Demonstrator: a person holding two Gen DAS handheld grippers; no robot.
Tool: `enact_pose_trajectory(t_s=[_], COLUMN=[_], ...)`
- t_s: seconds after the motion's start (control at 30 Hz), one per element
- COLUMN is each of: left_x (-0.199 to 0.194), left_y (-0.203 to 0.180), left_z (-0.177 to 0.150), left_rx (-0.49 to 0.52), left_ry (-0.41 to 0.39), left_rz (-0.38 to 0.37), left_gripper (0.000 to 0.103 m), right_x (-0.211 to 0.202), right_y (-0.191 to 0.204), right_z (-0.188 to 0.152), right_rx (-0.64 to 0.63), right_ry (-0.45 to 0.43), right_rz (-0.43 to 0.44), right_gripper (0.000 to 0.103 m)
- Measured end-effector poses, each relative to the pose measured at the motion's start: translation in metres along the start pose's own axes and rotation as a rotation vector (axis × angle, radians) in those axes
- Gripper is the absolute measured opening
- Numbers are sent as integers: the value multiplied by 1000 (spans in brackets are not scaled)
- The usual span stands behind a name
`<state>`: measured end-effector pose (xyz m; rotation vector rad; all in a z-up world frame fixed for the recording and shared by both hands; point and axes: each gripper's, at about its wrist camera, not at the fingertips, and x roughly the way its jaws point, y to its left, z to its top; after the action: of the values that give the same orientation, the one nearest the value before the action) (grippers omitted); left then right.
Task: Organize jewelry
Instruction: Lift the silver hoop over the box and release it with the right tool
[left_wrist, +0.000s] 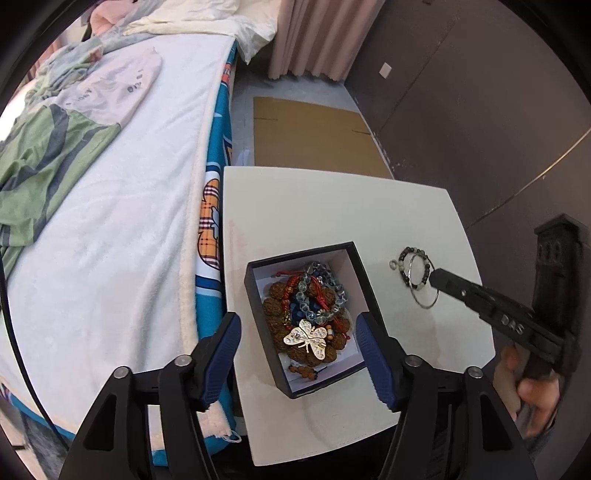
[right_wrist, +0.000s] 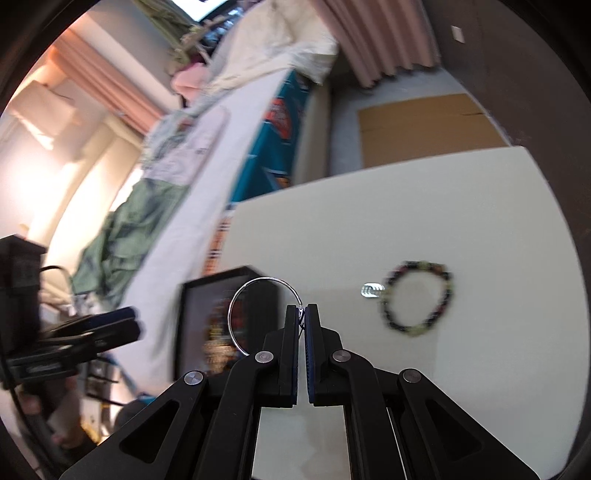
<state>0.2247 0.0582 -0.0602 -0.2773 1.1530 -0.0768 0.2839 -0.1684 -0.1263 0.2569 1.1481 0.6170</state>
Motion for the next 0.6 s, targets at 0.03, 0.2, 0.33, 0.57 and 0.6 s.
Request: enact_pose_trajectory(t_s=[0.03, 0.2, 0.33, 0.57, 0.6], left_x=[-2, -14, -19, -24, -23], left_y=[1, 7, 11, -3, -5], left_z=[0, 1, 1, 4, 4], left_rx=[-3, -29, -49, -28, -23], left_ry=[-7, -60, -87, -114, -113], left_rz=[0, -10, 6, -17, -20], left_gripper=[71, 78, 79, 79, 79], right_x=[1, 12, 14, -20, -26], right_y=[6, 36, 36, 6, 0], right_z=[0, -1, -4, 0, 1], right_rx=[-5, -42, -32, 42, 57], right_ry=[-4, 18, 8, -42, -50], right_rz=[23, 162, 111, 46, 37], right_gripper=[5, 24, 73, 88, 92])
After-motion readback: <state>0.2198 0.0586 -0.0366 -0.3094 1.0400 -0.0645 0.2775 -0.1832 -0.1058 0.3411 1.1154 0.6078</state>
